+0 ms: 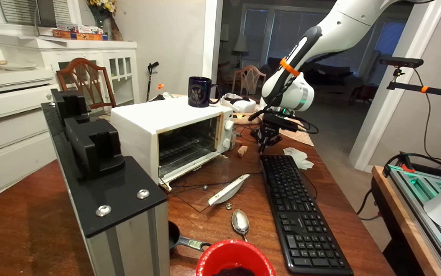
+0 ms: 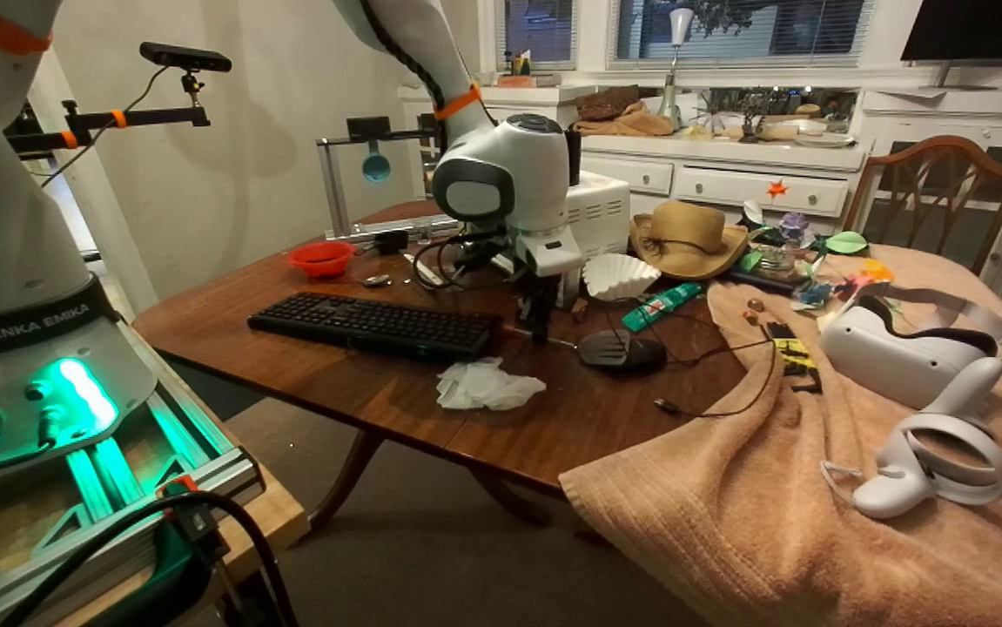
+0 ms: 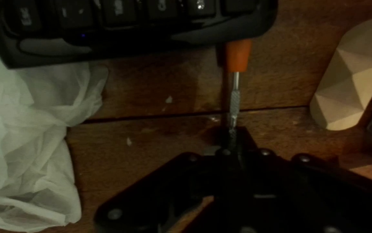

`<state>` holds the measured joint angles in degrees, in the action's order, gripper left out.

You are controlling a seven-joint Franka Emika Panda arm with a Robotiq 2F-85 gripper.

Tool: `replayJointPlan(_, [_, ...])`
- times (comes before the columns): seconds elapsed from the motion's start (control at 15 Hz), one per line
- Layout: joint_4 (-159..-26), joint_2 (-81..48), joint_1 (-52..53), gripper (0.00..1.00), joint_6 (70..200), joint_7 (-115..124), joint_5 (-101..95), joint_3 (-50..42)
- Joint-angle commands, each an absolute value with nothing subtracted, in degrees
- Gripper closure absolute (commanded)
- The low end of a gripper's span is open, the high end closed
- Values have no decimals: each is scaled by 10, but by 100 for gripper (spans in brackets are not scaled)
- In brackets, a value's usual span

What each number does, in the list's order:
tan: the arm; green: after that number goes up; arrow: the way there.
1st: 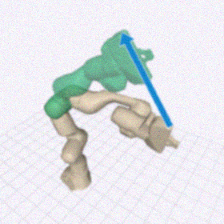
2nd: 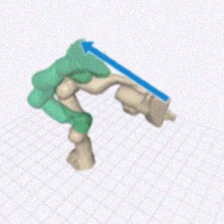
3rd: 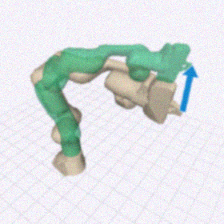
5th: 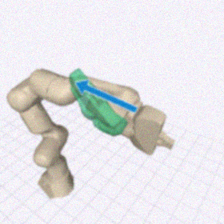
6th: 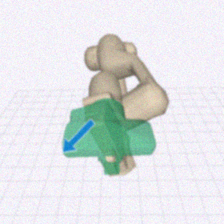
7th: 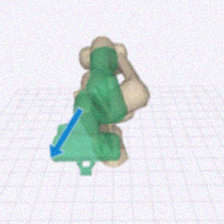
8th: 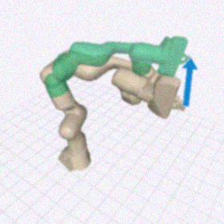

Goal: Move the spatula to the right

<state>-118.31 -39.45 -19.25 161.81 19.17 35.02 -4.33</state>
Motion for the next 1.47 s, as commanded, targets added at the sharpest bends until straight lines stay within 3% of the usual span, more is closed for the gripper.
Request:
replayJointPlan(0.0, [-1178, -376, -214, 98, 1601, 203, 394, -31])
replayJointPlan(0.67, [-1149, -372, -202, 98, 1589, 242, 536, -46])
replayJointPlan(1.4, [-1146, -360, -183, 98, 1394, 150, 424, -89])
